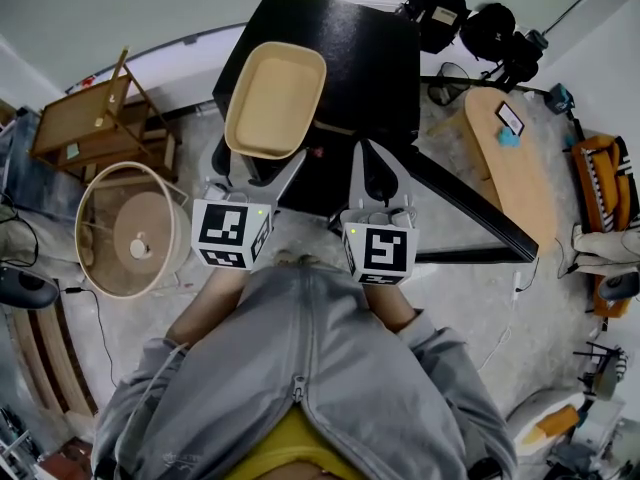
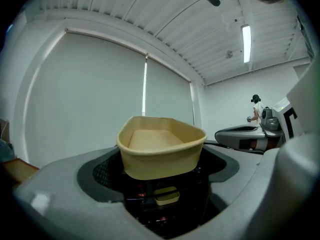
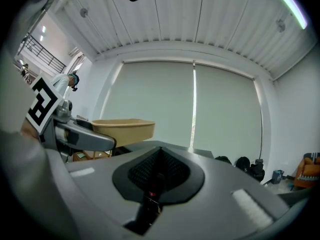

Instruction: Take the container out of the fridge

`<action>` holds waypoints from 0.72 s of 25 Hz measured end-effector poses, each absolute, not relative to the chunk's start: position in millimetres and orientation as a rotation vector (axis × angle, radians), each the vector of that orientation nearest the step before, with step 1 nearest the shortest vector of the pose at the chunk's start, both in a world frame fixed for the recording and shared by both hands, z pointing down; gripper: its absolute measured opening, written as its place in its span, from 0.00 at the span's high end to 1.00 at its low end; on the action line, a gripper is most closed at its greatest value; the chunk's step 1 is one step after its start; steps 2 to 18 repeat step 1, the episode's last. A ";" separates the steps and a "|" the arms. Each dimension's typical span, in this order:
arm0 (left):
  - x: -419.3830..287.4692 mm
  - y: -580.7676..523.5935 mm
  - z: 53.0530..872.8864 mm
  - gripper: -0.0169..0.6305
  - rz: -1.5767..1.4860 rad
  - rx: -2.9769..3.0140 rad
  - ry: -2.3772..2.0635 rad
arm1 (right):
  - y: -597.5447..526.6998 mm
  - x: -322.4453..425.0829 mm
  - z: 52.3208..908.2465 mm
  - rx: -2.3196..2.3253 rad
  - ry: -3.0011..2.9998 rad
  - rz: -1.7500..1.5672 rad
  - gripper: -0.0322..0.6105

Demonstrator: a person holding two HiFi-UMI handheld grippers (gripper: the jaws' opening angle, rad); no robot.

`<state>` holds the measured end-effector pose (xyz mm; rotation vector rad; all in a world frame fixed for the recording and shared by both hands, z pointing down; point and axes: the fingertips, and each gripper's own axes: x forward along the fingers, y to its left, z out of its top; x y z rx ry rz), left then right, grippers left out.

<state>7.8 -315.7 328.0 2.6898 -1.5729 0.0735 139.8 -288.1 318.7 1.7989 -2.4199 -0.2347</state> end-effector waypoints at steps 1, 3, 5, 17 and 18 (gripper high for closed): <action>8.8 -315.9 327.1 0.22 0.073 2.689 -1.576 | -288.5 141.0 318.3 1.799 -2.422 -0.233 0.95; 8.8 -315.9 327.1 0.22 0.073 2.689 -1.576 | -288.5 141.0 318.3 1.799 -2.422 -0.233 0.95; 8.8 -315.9 327.1 0.22 0.073 2.689 -1.576 | -288.5 141.0 318.3 1.799 -2.422 -0.233 0.95; 8.8 -315.9 327.1 0.22 0.073 2.689 -1.576 | -288.5 141.0 318.3 1.799 -2.422 -0.233 0.95; 8.8 -315.9 327.1 0.22 0.073 2.689 -1.576 | -288.5 141.0 318.3 1.799 -2.422 -0.233 0.95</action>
